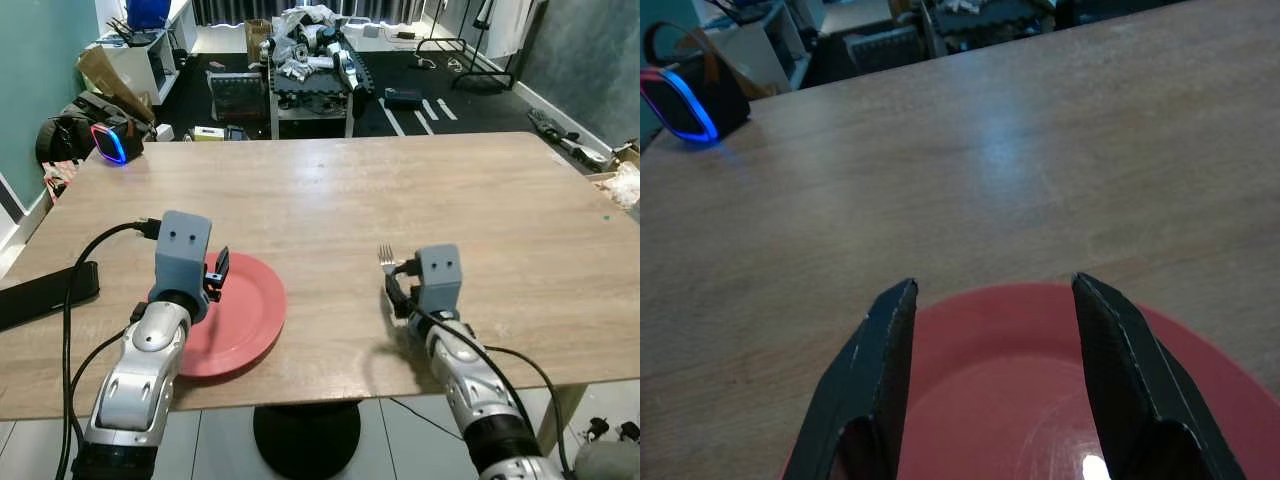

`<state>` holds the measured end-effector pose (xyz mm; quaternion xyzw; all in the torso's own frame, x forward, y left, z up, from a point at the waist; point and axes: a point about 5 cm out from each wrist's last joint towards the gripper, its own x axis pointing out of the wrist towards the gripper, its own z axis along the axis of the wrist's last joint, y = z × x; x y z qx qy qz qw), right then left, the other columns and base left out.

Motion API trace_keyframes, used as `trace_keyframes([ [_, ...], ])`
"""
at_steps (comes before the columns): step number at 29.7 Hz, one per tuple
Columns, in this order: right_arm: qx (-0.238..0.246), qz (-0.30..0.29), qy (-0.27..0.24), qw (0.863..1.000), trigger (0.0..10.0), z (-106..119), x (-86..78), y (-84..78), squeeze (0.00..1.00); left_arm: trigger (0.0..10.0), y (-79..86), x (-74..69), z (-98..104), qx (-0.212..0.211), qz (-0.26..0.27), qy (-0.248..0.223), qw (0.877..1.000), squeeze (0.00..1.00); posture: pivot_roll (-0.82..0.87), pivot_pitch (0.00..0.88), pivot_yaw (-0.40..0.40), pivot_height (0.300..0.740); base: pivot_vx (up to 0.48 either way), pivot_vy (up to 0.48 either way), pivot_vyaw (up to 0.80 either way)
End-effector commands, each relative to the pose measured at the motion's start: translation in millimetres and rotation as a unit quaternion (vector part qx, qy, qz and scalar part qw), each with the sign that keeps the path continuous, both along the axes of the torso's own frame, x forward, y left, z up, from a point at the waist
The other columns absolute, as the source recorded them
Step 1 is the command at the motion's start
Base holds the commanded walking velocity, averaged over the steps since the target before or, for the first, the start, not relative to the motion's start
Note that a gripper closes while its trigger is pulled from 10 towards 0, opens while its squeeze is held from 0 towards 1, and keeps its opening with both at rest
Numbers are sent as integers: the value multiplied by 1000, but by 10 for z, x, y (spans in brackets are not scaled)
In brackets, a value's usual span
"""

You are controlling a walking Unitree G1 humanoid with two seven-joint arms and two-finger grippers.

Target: Setting the table

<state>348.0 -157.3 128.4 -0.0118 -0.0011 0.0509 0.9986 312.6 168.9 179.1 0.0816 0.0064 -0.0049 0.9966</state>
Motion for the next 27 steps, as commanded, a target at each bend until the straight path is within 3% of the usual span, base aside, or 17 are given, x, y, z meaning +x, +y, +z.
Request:
trace_keyframes([
  [1,19,0,-22,1000,10000,85,-37,-48,0,10000,-2,-10,-19,4,4,4,1000,0,32,0,79,740,0,0,0],
  [7,56,-30,-74,995,10000,275,-120,-195,0,10000,-54,10,-3,3,-3,-3,1000,0,11,0,84,740,0,0,0],
  [13,62,-62,-90,992,10000,319,-161,-310,0,10000,-125,48,36,13,-19,-14,1000,0,-1,0,91,740,0,0,0],
  [27,63,-56,-82,993,10000,320,-176,-265,0,10000,-184,64,41,-11,-21,-18,1000,0,-5,0,87,740,0,0,0],
])
